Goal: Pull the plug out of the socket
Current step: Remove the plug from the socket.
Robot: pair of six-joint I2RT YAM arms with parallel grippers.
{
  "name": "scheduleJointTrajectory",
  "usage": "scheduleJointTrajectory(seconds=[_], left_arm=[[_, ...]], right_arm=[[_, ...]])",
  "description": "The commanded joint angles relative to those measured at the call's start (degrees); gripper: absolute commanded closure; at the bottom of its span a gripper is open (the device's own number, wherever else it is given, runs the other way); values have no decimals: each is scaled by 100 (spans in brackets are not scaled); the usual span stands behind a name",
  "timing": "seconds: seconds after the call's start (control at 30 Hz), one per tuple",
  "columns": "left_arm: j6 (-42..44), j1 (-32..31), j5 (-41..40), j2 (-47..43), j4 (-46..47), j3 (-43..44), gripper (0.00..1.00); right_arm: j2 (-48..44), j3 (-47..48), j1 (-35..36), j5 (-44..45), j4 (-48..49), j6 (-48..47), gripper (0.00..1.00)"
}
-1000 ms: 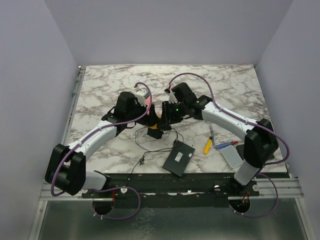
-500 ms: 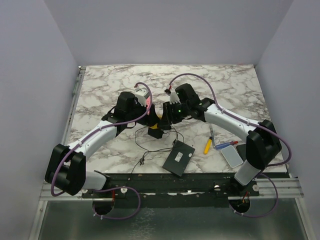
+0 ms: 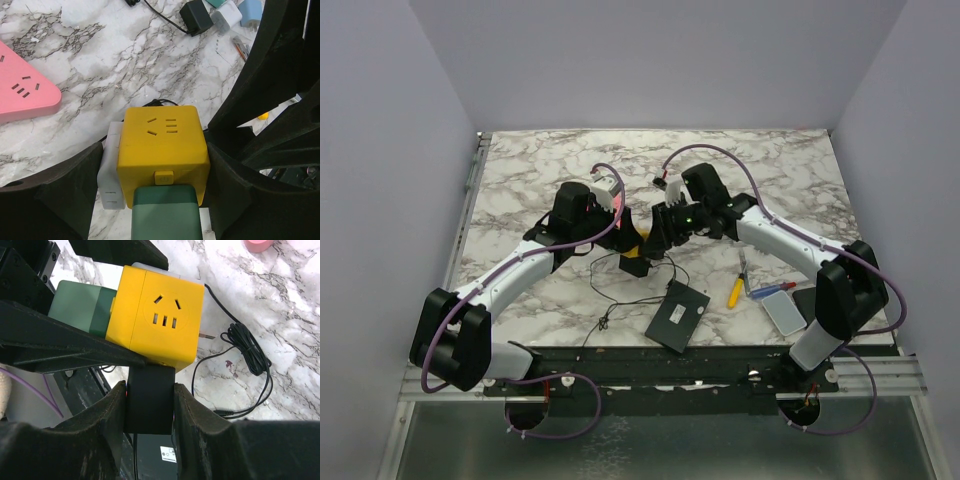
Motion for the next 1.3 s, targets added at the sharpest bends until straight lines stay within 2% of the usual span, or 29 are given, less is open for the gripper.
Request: scheduleJointTrajectory(seconds=[0.0, 0.2, 0.53, 0.77, 1.27], left_arm=[[257, 113, 29, -48, 72, 124, 100], [281, 106, 40, -69, 73, 124, 100], [168, 155, -355, -18, 22, 132, 100], [138, 174, -579, -58, -10, 106, 100], [167, 175, -799, -86, -70, 97, 100]], right_arm=[[-282, 142, 8, -1327, -265, -501, 100], [-240, 131, -11, -1651, -286, -594, 100], [61, 268, -10, -1085, -305, 290, 100], [211, 451, -3, -258, -681, 892, 100], [735, 1304, 301, 1508, -1766, 1102, 100]])
